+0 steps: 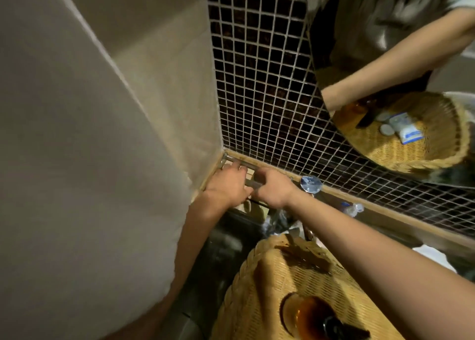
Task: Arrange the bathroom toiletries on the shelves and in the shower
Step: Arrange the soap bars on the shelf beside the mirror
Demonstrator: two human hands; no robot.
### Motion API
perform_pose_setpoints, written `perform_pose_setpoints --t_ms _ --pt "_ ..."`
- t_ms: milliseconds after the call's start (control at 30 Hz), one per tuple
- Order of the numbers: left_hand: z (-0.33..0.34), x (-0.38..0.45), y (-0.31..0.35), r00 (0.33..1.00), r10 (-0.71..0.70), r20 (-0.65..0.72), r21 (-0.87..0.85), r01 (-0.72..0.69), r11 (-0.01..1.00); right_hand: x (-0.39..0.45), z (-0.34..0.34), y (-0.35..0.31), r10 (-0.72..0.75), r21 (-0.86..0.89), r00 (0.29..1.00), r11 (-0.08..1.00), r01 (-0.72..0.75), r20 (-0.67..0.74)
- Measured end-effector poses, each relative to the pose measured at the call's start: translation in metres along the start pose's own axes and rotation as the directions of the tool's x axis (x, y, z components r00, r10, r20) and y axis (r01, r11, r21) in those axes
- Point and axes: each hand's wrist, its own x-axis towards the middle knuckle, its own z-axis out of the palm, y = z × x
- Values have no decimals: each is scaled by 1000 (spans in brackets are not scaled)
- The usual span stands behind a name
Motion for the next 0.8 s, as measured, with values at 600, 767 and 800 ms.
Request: perform_pose_setpoints --t_ms 600,767,800 --pt "-58 -175 162 948 140 -287 -73 -168 983 -237 -71 72 -307 -473 940 857 206 -147" --pt "-65 -202 218 921 233 -312 -23 -252 967 -285 -96 99 -295 -489 926 859 151 -234" --pt "-66 -205 228 916 251 -314 -16 -269 963 -292 -100 104 -285 -492 925 861 132 -250"
